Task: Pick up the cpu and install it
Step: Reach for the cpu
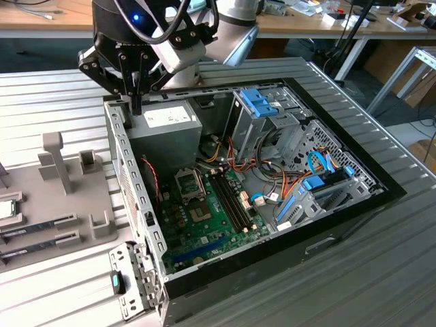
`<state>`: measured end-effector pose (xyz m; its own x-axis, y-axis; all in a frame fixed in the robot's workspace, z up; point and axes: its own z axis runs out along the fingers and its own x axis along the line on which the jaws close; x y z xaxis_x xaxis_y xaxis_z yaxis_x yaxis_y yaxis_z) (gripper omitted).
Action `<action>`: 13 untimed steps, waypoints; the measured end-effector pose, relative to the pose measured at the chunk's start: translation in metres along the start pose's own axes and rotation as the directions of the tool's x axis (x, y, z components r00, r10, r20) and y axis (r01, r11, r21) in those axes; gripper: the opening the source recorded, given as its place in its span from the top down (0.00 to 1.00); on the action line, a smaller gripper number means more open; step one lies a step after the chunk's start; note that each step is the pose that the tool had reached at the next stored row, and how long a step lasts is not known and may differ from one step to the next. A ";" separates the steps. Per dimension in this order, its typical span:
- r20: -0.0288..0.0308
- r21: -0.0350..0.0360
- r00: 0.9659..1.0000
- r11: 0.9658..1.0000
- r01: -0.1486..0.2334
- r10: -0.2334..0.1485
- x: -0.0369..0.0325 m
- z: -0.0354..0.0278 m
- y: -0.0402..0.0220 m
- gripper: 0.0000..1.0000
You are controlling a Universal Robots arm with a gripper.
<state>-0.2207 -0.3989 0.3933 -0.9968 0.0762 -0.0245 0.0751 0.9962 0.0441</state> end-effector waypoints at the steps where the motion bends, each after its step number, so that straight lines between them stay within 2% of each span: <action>1: 0.000 0.000 1.000 1.000 0.000 0.000 0.0005 0.0000 0.0000 0.89; 13: 0.000 0.000 1.000 1.000 0.000 0.000 0.0073 -0.0002 -0.0006 0.89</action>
<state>-0.2280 -0.3989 0.3933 -0.9968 0.0762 -0.0245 0.0751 0.9962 0.0441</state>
